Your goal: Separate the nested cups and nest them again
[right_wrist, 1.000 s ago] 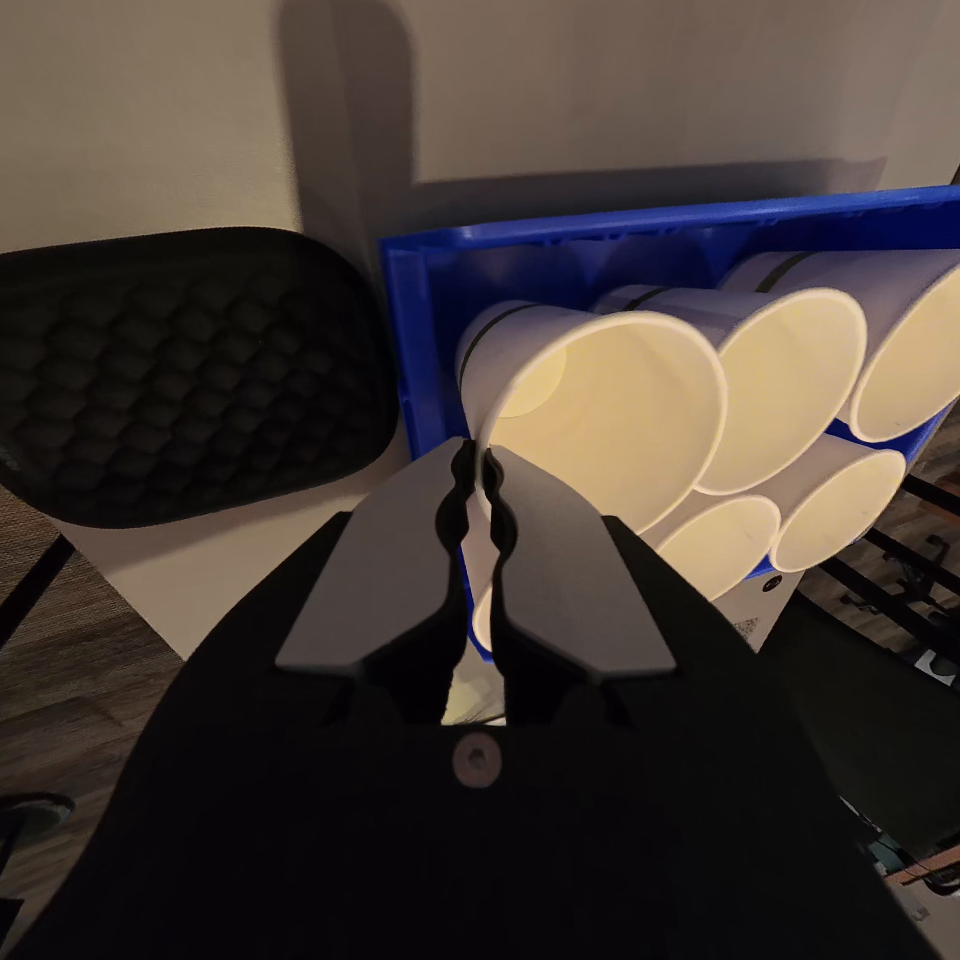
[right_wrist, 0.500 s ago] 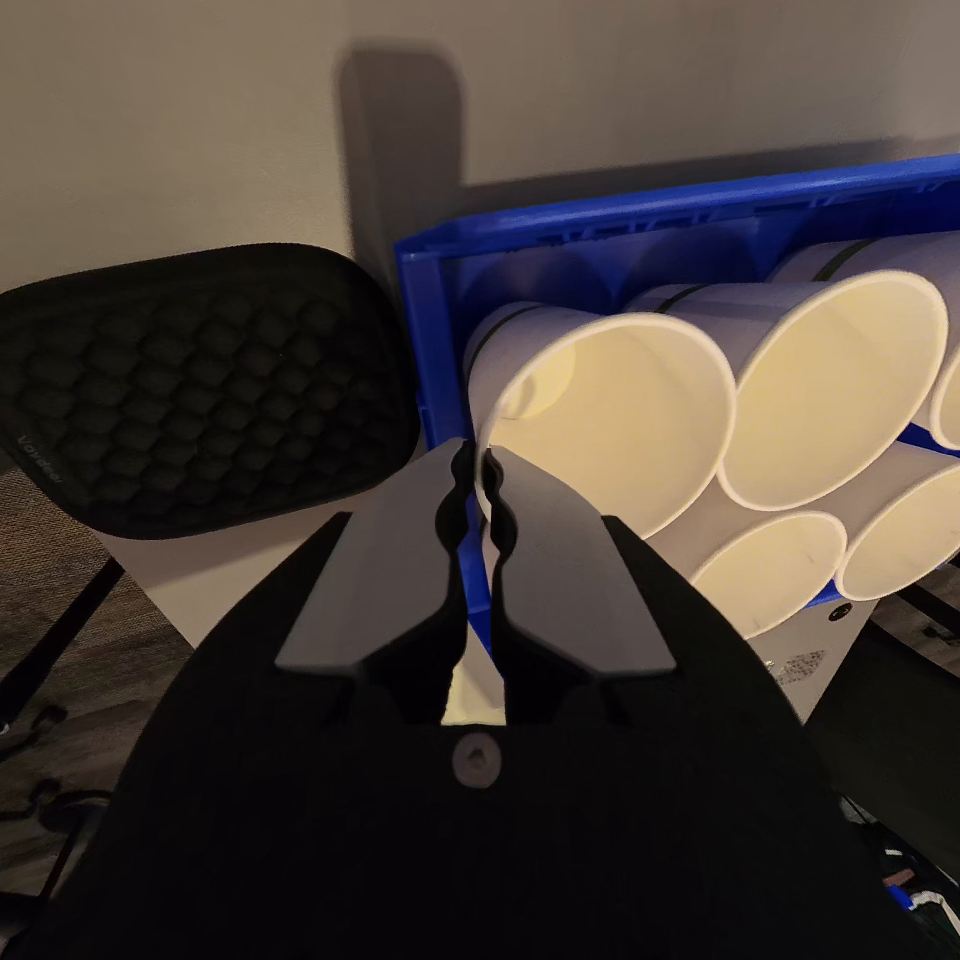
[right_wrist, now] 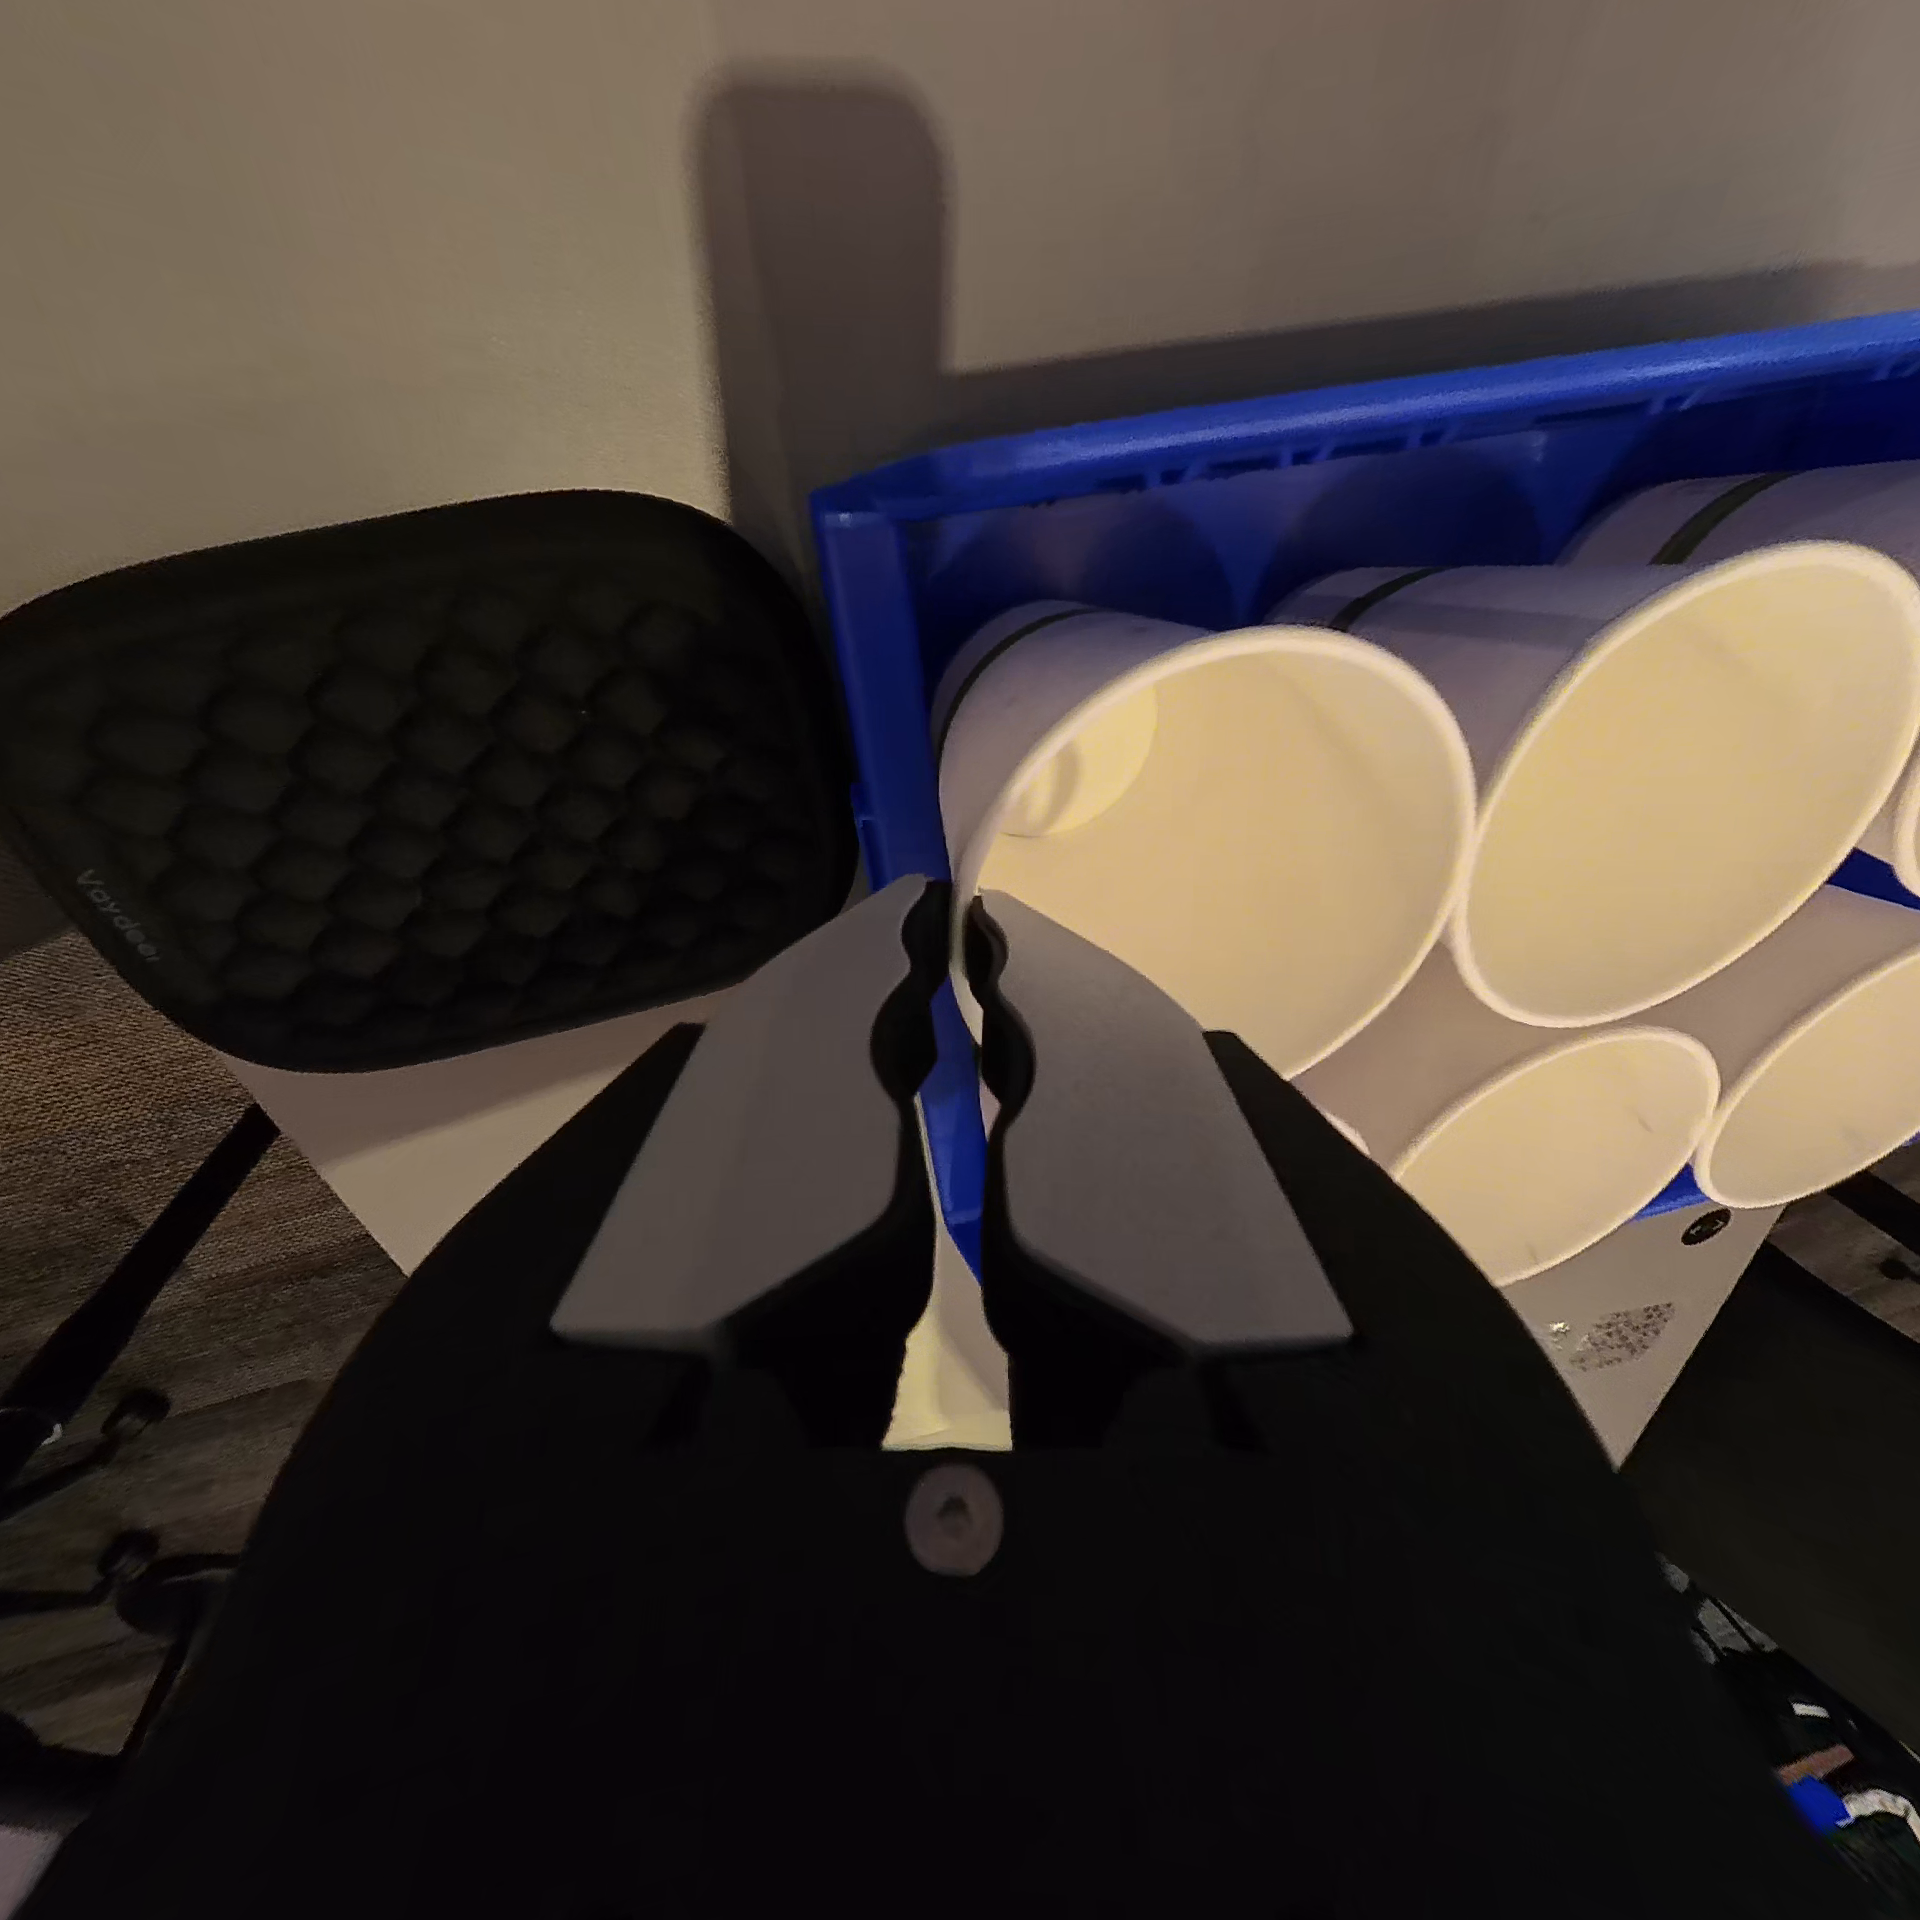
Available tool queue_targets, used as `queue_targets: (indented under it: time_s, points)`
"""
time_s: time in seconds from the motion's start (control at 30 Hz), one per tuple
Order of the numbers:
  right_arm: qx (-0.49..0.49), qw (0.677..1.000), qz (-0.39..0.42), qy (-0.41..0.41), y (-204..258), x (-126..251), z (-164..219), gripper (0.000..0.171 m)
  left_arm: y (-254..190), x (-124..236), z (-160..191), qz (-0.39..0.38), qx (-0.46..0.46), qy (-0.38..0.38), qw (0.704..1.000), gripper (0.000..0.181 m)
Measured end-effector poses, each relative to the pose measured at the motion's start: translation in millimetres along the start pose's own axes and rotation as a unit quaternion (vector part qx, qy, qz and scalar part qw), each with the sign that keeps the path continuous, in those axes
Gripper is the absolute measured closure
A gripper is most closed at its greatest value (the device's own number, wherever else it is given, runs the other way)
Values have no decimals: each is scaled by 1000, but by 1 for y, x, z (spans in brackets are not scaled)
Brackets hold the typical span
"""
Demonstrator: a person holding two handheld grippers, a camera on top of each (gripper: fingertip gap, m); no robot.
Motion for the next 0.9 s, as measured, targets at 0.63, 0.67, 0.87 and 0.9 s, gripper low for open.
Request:
queue_targets:
  time_s: [0.63,0.67,0.87,0.9]
  points:
    - [-10,1000,8,4,-5,1,-1,156,0,1,-1,0,-2,-1,1000,82]
    - [-11,1000,13,2,-6,4,-1,155,0,1,-1,-1,-1,-1,1000,82]
    - [-26,998,37,-41,-12,43,-3,154,1,0,0,-2,0,1,1000,82]
    - [-31,997,43,-60,-15,55,-5,154,1,0,1,-2,0,1,1000,82]
Point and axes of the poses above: each gripper's, where its closed fingertips meet, x back along the fingers, z out of its underside, y = z × x across the jaws, the point moved 1 cm from there along x, back along the fingers, and after that the axes turned 7 degrees about -x, right-handed, at the moved point
